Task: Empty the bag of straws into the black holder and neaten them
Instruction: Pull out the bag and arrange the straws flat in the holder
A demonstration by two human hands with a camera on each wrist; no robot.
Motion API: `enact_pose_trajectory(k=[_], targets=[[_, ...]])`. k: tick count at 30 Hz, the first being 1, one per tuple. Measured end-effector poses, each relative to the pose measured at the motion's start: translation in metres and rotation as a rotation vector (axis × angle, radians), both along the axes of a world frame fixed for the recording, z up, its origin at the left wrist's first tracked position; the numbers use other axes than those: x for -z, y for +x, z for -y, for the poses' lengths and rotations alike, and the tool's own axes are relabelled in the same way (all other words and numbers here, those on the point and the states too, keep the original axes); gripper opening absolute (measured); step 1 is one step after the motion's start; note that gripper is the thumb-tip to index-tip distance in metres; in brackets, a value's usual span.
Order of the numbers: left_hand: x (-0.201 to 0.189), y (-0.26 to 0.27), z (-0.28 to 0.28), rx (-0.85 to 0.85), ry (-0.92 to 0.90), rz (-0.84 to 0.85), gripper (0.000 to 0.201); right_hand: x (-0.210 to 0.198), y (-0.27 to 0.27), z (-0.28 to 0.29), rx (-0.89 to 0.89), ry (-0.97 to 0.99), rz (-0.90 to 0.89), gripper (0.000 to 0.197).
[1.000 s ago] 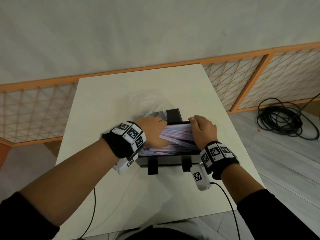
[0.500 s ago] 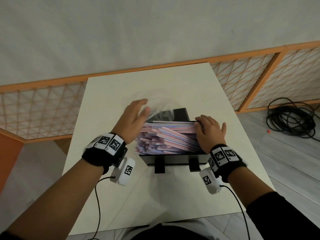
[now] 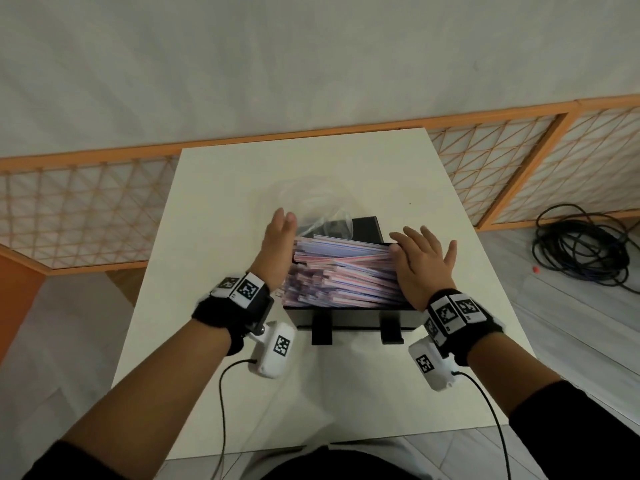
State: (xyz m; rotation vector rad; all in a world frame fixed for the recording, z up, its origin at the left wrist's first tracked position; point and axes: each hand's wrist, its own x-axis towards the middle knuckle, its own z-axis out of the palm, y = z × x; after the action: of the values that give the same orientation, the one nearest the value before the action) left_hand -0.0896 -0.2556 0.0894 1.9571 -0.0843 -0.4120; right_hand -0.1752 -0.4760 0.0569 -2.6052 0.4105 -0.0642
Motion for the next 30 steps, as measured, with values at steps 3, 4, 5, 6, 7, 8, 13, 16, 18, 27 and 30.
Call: enact_pose_trajectory(k=[3, 4, 5, 6, 7, 8, 13, 16, 18, 27, 30], targets=[[-0.036, -0.008, -0.002, 0.160, 0.250, 0.320, 0.082, -0.014, -0.003, 0.012, -0.063, 0.049, 0.186, 0.044], [-0.049, -0.015, -0.001, 0.273, 0.367, 0.420, 0.088, -0.021, -0.006, 0.017, -0.128, 0.052, 0.208, 0.043], [-0.061, -0.021, 0.005, 0.411, 0.492, 0.516, 0.099, -0.029, -0.009, 0.022, -0.207, 0.054, 0.192, 0.044], [-0.071, -0.031, 0.014, 0.545, 0.612, 0.595, 0.109, -0.036, -0.012, 0.026, -0.289, 0.052, 0.139, 0.047], [-0.076, -0.039, 0.025, 0.673, 0.704, 0.666, 0.117, -0.042, -0.014, 0.030, -0.364, 0.041, 0.068, 0.053], [-0.077, -0.048, 0.037, 0.783, 0.796, 0.717, 0.124, -0.046, -0.015, 0.032, -0.430, 0.014, 0.005, 0.057], [-0.040, -0.049, 0.068, 1.055, 1.310, 0.693, 0.137, -0.043, -0.009, 0.021, -0.611, -0.073, -0.186, 0.079], [-0.031, -0.029, 0.059, 0.985, 1.409, 0.548, 0.140, -0.034, -0.002, 0.017, -0.591, -0.116, -0.278, 0.092], [-0.030, -0.023, 0.051, 0.970, 1.379, 0.505, 0.138, -0.027, 0.002, 0.015, -0.560, -0.159, -0.322, 0.094], [-0.038, -0.020, 0.036, 0.865, 1.281, 0.454, 0.127, -0.011, 0.020, 0.010, -0.542, -0.228, -0.161, 0.073], [-0.044, -0.021, 0.033, 0.824, 1.256, 0.470, 0.121, -0.015, 0.025, 0.011, -0.562, -0.275, -0.077, 0.068]])
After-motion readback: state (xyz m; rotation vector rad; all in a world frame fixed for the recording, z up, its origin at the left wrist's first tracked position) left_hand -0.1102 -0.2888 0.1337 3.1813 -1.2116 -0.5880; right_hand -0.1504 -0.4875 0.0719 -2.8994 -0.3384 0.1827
